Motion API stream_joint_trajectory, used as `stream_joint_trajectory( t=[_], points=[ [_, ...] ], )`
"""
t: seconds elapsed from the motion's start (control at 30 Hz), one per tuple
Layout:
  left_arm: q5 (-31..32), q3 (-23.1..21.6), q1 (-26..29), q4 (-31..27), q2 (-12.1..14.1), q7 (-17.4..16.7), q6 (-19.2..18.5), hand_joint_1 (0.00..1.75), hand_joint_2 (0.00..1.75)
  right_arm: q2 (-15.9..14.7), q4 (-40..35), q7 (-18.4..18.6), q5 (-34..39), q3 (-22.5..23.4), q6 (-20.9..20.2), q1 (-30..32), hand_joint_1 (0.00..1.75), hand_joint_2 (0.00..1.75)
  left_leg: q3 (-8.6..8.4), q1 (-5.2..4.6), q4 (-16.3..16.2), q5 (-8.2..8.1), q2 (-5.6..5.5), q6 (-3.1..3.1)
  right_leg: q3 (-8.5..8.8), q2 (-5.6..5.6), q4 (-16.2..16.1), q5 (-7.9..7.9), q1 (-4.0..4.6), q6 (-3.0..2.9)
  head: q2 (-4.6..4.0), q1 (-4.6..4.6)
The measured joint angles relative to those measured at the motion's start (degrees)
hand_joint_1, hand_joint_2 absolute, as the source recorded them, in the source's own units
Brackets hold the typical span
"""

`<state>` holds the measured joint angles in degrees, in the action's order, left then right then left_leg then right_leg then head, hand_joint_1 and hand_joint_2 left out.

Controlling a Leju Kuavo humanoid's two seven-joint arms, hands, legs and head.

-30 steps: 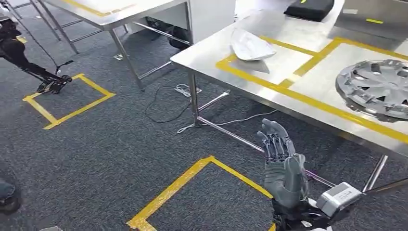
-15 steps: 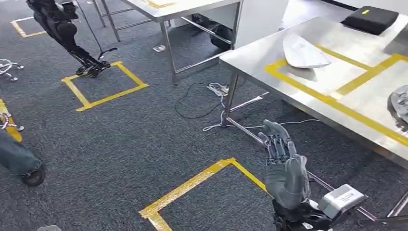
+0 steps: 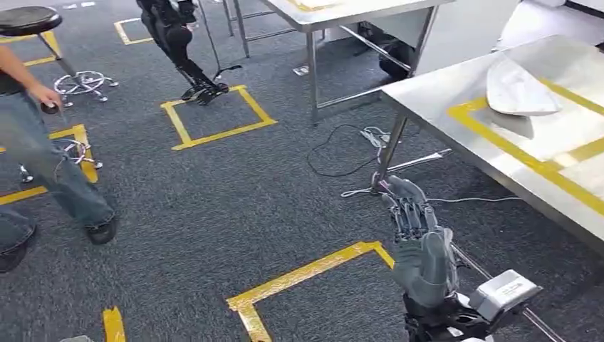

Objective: Take the parts from the cabinet and place them on the table.

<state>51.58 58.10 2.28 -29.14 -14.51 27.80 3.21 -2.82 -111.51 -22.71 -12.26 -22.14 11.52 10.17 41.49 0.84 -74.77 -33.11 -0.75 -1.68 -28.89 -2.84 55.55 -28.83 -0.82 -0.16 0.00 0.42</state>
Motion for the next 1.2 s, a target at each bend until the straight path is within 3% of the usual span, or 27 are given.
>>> stream_joint_trajectory(
  t=[0.07, 0.1, 0.13, 0.17, 0.27, 0.3, 0.33, 0.37, 0.43, 0.47, 0.5, 0.57, 0.6, 0.63, 0.67, 0.73, 0.8, 0.83, 0.87, 0.9, 0.97, 1.0, 1.07, 1.1, 1.13, 1.17, 1.2],
  points=[
    [0.0, 0.1, 0.1, 0.0, 0.1, 0.0, 0.0, 0.0, 0.0, 0.0, 0.0, 0.0, 0.0, 0.0, 0.0, -0.1, 0.0, 0.0, -4.21, 0.12, 7.6, 4.43, 0.72, -0.02, 0.27, -1.4, 0.0, -0.22, 0.0, 0.24, 0.0, -0.02],
    [0.0, 0.1, 0.1, 0.0, 0.1, 0.0, 0.0, 0.0, 0.0, 0.0, 0.0, 0.0, 0.0, 0.0, 0.0, -0.1, 0.0, 0.0, -7.38, 0.1, 13.3, 6.79, 2.18, 0.15, 0.59, -2.06, 0.0, -0.41, 0.0, 0.47, 0.0, -0.04],
    [0.0, 0.1, 0.0, 0.0, 0.1, 0.0, 0.0, 0.0, 0.0, 0.0, 0.0, 0.0, -0.1, 0.0, 0.0, -0.1, 0.0, 0.0, -9.17, -0.09, 16.7, 7.17, 4.66, 0.37, 0.8, -2.53, 0.1, -0.61, 0.2, 0.74, 0.0, -0.04],
    [0.0, 0.1, -0.2, 0.0, 0.1, 0.0, 0.0, 0.0, 0.0, 0.0, 0.0, 0.0, -0.1, 0.1, 0.0, -0.1, 0.0, 0.0, -9.59, -0.6, 17.7, 6.69, 4.95, 1.03, 0.3, -3.08, 0.4, -0.97, 0.67, 1.24, 0.0, -0.11],
    [0.0, 0.1, 0.2, 0.0, 0.1, 0.0, 0.0, 0.0, 0.0, 0.0, 0.0, 0.0, -0.1, 0.1, 0.0, -0.3, 0.0, 0.0, -8.78, -0.9, 17.4, 6.6, 3.37, 1.99, 1.16, -4.79, 0.1, -1.02, 0.63, 1.86, 0.0, 0.11],
    [0.0, 0.2, 0.2, 0.0, 0.0, 0.0, 0.0, 0.0, 0.0, 0.0, -0.1, 0.0, -0.1, 0.1, 0.0, -0.3, 0.0, 0.0, -9.22, -0.46, 18.0, 7.05, 2.55, 2.64, 0.8, -4.75, 0.3, -1.63, 0.42, 2.39, 0.0, 0.11],
    [0.0, 0.2, 0.3, 0.0, -0.1, 0.0, 0.0, 0.0, 0.0, 0.0, -0.1, 0.0, -0.1, 0.2, 0.0, -0.4, 0.0, 0.0, -9.26, -0.45, 18.2, 7.11, 2.23, 2.81, 0.35, -1.8, 1.5, -2.73, 0.27, 2.6, 0.0, 0.43],
    [0.0, 0.3, 0.2, 0.0, 0.1, 0.0, 0.0, 0.0, 0.0, 0.0, -0.2, 0.0, -0.1, 0.3, 0.0, -0.4, 0.0, 0.0, -9.14, -0.39, 18.1, 7.16, 1.64, 3.2, -1.41, 0.82, 5.4, -5.04, 0.18, 2.54, 0.0, 0.55],
    [0.0, 0.3, -0.1, 0.0, 0.1, 0.0, 0.0, 0.0, 0.0, 0.0, -0.1, 0.0, -0.1, 0.3, 0.0, 0.0, 0.0, 0.0, -8.93, -0.54, 18.1, 7.15, 0.24, 3.52, -6.37, 2.51, 15.3, -9.2, 0.17, 2.55, 0.0, 0.72],
    [0.0, 0.3, -0.1, 0.0, 0.1, 0.0, 0.0, 0.0, 0.0, -0.1, 0.0, 0.0, -0.1, 0.4, 0.0, 0.0, 0.0, 0.0, -8.9, -0.63, 18.1, 7.16, -0.51, 3.54, -8.32, 2.73, 18.8, -9.97, 0.22, 2.52, 0.0, 0.7],
    [0.0, 0.3, -0.1, 0.0, 0.1, 0.0, 0.0, 0.0, 0.0, -0.1, 0.0, 0.0, -0.1, 0.4, 0.0, 0.0, 0.0, 0.0, -8.94, -0.67, 18.1, 7.16, -1.25, 3.54, -8.91, 2.76, 19.3, -9.38, 0.22, 2.45, 0.0, 0.7],
    [0.0, 0.4, 0.0, 0.0, 0.1, 0.0, 0.0, 0.0, 0.0, -0.1, 0.0, 0.0, -0.1, 0.4, 0.0, 0.0, 0.0, 0.0, -9.02, -0.66, 17.9, 7.16, -2.81, 3.51, -6.85, 2.91, 13.8, -4.92, 0.18, 2.26, 0.0, 0.7],
    [0.0, 0.4, 0.0, 0.0, 0.1, 0.0, 0.0, 0.0, 0.0, -0.1, 0.0, 0.0, -0.1, 0.4, 0.0, 0.0, 0.0, 0.0, -9.1, -0.6, 17.8, 7.1, -3.8, 3.42, -4.04, 3.78, 7.5, -1.36, 0.01, 2.15, 0.0, 0.72],
    [0.0, 0.4, -0.1, 0.0, 0.1, 0.0, 0.0, 0.0, 0.0, -0.1, 0.0, 0.0, -0.1, 0.4, 0.0, -0.1, 0.0, 0.0, -9.01, -0.57, 17.6, 6.99, -4.43, 3.23, -2.11, 6.0, 2.9, 0.25, -0.3, 2.15, 0.0, 0.7],
    [0.0, 0.4, -0.2, 0.0, 0.1, 0.0, 0.0, 0.0, 0.0, -0.1, 0.0, 0.0, -0.1, 0.4, 0.0, -0.1, 0.0, 0.0, -8.57, -0.87, 17.2, 6.99, -5.03, 2.76, -1.65, 8.79, 1.9, -0.79, -0.51, 2.24, 0.0, 0.61],
    [0.0, 0.4, -0.1, 0.0, 0.1, 0.0, 0.0, 0.0, 0.0, -0.1, -0.1, 0.0, -0.1, 0.4, 0.0, 0.1, 0.0, 0.0, -7.78, -0.42, 17.0, 7.32, -6.31, 2.01, -1.26, 7.76, 1.9, -0.76, -0.26, 2.04, 0.0, 0.61],
    [0.1, 0.5, 0.2, 0.0, 0.1, 0.0, 0.0, 0.0, 0.0, -0.1, -0.1, 0.0, -0.1, 0.5, 0.0, -0.2, 0.0, 0.0, -7.58, -0.28, 17.1, 7.6, -7.76, 1.33, -1.1, 6.41, 1.7, -0.51, -0.23, 1.42, 0.0, 0.55],
    [0.1, 0.5, 0.2, 0.0, 0.1, 0.0, 0.0, 0.0, 0.0, -0.1, -0.1, 0.0, -0.1, 0.5, 0.0, -0.2, 0.0, 0.0, -7.47, -0.31, 16.4, 7.02, -6.27, 1.23, -0.81, 5.35, 1.4, -0.32, -0.54, 1.04, 0.0, 0.63],
    [0.1, 0.5, 0.1, 0.0, 0.0, 0.0, 0.0, 0.0, 0.0, -0.1, -0.1, 0.0, -0.1, 0.4, 0.0, -0.1, 0.0, 0.0, -6.63, -0.68, 14.5, 5.65, -3.0, 1.04, -0.61, 4.7, 1.3, -0.45, -0.42, 0.63, 0.0, 0.17],
    [0.1, 0.5, 0.0, 0.0, -0.1, 0.0, 0.0, 0.0, 0.0, -0.1, -0.2, 0.0, -0.1, 0.5, 0.0, -0.1, 0.0, 0.0, -4.76, -0.61, 10.4, 3.42, -1.17, 0.79, -0.57, 3.7, 1.3, -0.53, -0.24, 0.46, 0.0, -0.15],
    [0.1, 0.5, -0.1, 0.0, -0.2, 0.0, 0.0, 0.0, 0.0, -0.1, -0.2, 0.0, -0.1, 0.5, 0.0, 0.0, 0.0, 0.0, -0.19, -0.38, 0.7, -0.63, -0.03, 0.53, -0.54, 1.62, 1.3, -0.74, 0.11, 0.17, 0.0, -0.13],
    [0.1, 0.5, 0.0, 0.0, -0.2, 0.0, 0.0, 0.0, 0.0, -0.1, -0.2, 0.0, -0.1, 0.5, 0.0, 0.0, 0.0, 0.0, 0.81, -0.31, -1.5, -0.95, 0.01, 0.44, -0.49, 0.81, 1.3, -0.81, 0.17, 0.1, 0.0, -0.13],
    [0.1, 0.6, 0.2, 0.0, -0.2, 0.0, 0.0, 0.0, 0.0, -0.1, -0.2, 0.0, -0.1, 0.5, 0.0, -0.1, 0.0, 0.0, -1.19, -0.3, 2.4, 2.25, 0.15, 0.54, -0.21, -0.68, 1.3, -1.07, 0.24, 0.14, 0.0, -0.15],
    [0.1, 0.6, 0.2, 0.0, -0.2, 0.0, -0.1, 0.0, 0.0, -0.1, -0.2, 0.1, -0.1, 0.5, 0.0, -0.1, 0.0, 0.0, -3.85, -0.32, 7.4, 4.88, 0.65, 0.74, 0.1, -1.37, 1.3, -1.26, 0.26, 0.24, 0.0, -0.13],
    [0.1, 0.7, 0.2, 0.0, -0.2, 0.0, -0.1, 0.0, 0.0, -0.1, -0.2, 0.1, -0.1, 0.5, 0.0, -0.1, 0.0, 0.0, -6.65, -0.44, 12.6, 7.16, 2.26, 1.04, 0.45, -1.96, 1.3, -1.47, 0.3, 0.36, 0.0, -0.13],
    [0.1, 0.7, 0.1, 0.0, -0.2, 0.0, -0.1, 0.0, 0.0, -0.1, -0.2, 0.1, -0.1, 0.5, 0.0, -0.1, 0.0, 0.0, -8.36, -1.02, 15.6, 6.74, 5.21, 1.27, 0.5, -2.54, 1.3, -1.73, 0.55, 0.66, 0.0, -0.09],
    [0.1, 0.7, 0.0, 0.0, -0.3, 0.0, -0.1, 0.0, 0.0, -0.1, -0.2, 0.1, -0.1, 0.6, 0.0, -0.1, 0.0, 0.0, -8.52, -1.42, 16.7, 6.53, 5.22, 1.71, 0.35, -2.87, 1.6, -2.08, 0.89, 1.02, 0.0, -0.22]
  ],
)
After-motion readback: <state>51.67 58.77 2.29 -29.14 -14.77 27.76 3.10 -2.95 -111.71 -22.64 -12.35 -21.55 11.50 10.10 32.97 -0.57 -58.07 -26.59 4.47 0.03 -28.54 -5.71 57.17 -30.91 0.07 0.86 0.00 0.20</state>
